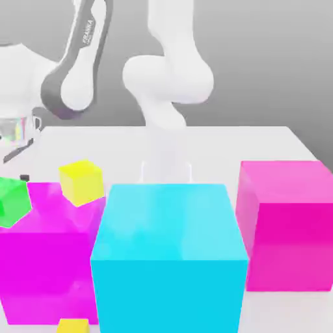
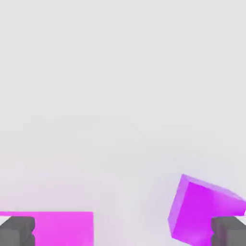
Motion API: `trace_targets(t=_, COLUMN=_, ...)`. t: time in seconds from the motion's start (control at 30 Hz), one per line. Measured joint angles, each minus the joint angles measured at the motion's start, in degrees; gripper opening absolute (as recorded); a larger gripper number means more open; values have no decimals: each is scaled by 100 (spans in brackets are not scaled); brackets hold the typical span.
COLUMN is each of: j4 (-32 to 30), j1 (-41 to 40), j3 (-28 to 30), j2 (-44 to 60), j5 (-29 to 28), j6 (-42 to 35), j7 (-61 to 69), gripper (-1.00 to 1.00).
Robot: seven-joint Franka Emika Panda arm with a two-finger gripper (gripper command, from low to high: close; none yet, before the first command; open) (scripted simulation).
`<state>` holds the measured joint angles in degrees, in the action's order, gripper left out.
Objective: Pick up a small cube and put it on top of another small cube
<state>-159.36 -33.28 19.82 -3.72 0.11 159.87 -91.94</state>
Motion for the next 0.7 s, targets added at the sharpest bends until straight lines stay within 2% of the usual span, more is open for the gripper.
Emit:
trace_targets(t=0.17, j4=-319, j1=-236, j3=-35, j2=499, j5=218, j6=411, j7=-680, gripper=0)
trace_targets(t=0.23, j4=-272, j1=-233, j3=-309, j2=860, j5=676, j6=692, j7=-422, gripper=0)
trace_targets(t=0.37, j4=-109, j1=-919, j3=-1207, j2=1672, j5=1486, j6=1331, j7=162, gripper=0)
trace_targets(t=0.4, j4=-71, j1=-1082, j3=-1398, j2=1861, j5=1608, j6=1485, j7=266, gripper=-100)
trace_targets(t=0.6, j4=-53, j1=-1180, j3=-1503, j2=1956, j5=1641, j6=1573, j7=293, gripper=-100)
trace_targets(t=0.7, j4=-127, j1=-937, j3=-1199, j2=1601, j5=1367, j6=1288, j7=67, gripper=-100)
